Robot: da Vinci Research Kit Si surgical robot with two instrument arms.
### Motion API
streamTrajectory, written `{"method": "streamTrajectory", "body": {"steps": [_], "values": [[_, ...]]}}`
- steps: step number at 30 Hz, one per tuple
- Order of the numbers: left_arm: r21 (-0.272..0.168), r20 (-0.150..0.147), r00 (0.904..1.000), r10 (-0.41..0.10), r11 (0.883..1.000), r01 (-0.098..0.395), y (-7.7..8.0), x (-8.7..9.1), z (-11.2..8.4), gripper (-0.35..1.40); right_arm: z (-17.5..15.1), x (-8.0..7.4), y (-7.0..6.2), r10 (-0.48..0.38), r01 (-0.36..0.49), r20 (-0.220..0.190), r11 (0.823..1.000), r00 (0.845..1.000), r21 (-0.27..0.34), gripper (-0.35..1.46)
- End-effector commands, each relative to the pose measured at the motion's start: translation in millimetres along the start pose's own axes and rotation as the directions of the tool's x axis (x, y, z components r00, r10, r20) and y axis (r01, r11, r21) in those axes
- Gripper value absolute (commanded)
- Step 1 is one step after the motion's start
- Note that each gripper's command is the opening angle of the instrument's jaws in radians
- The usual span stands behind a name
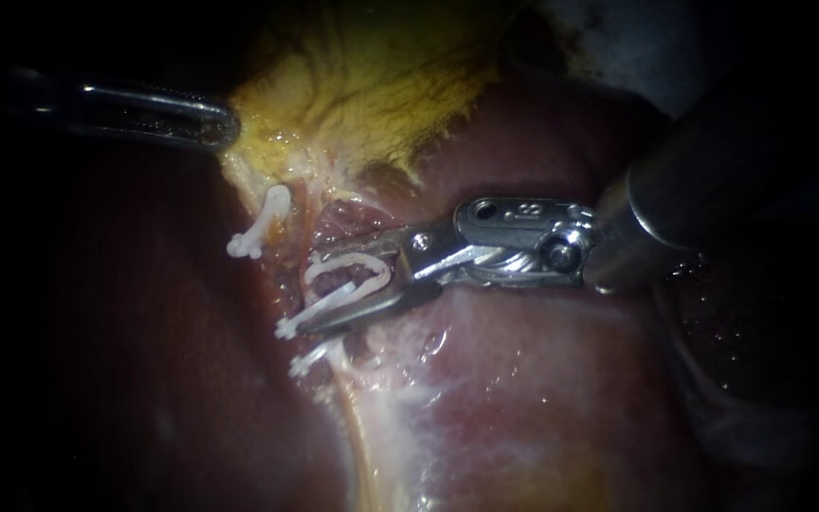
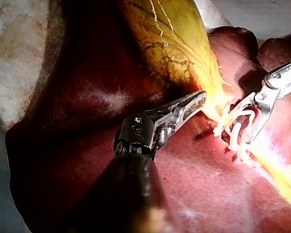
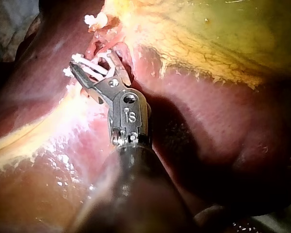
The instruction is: Clipping third clip right tube
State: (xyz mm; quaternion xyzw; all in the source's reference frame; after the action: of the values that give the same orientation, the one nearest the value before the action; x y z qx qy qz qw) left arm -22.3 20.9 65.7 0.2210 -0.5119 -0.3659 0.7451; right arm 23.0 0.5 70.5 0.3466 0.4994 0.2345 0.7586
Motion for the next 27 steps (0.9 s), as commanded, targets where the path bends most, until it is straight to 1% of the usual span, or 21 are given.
{"method": "streamTrajectory", "body": {"steps": [1,5,9,14,17,19,25,27], "values": [[0.000,0.000,1.0000,0.000,1.000,0.000,0.0,0.0,0.0,-0.35,-0.2,0.1,-0.1,0.000,0.000,0.001,1.000,1.000,0.002,0.49],[0.001,0.000,1.0000,0.000,1.000,0.000,0.0,0.0,-0.1,-0.35,-1.3,0.5,-0.8,0.003,-0.003,0.001,1.000,1.000,0.008,0.50],[0.001,0.000,1.0000,0.000,1.000,0.000,0.0,0.0,-0.1,-0.35,-3.3,0.8,-1.5,0.006,-0.006,0.003,1.000,1.000,0.020,0.51],[0.001,0.000,1.0000,0.000,1.000,0.000,0.0,0.0,-0.1,-0.35,-5.9,0.5,-1.5,0.019,-0.019,0.004,1.000,1.000,0.025,0.51],[0.001,0.000,1.0000,0.000,1.000,0.000,0.0,0.0,-0.1,-0.35,-6.7,0.1,-0.9,0.024,-0.024,0.003,0.999,1.000,0.023,0.51],[0.001,0.000,1.0000,0.000,1.000,0.000,0.0,0.0,-0.1,-0.35,-6.6,-0.1,-0.3,0.035,-0.035,0.003,0.999,0.999,0.021,0.51],[0.001,0.000,1.0000,0.000,1.000,0.000,0.0,0.0,-0.1,-0.35,-5.5,-0.8,1.6,0.047,-0.047,-0.001,0.999,0.999,0.014,0.51],[0.001,0.000,1.0000,0.000,1.000,0.000,0.0,0.0,-0.1,-0.35,-4.9,-1.1,2.1,0.062,-0.062,-0.004,0.998,0.998,0.011,0.51]]}}
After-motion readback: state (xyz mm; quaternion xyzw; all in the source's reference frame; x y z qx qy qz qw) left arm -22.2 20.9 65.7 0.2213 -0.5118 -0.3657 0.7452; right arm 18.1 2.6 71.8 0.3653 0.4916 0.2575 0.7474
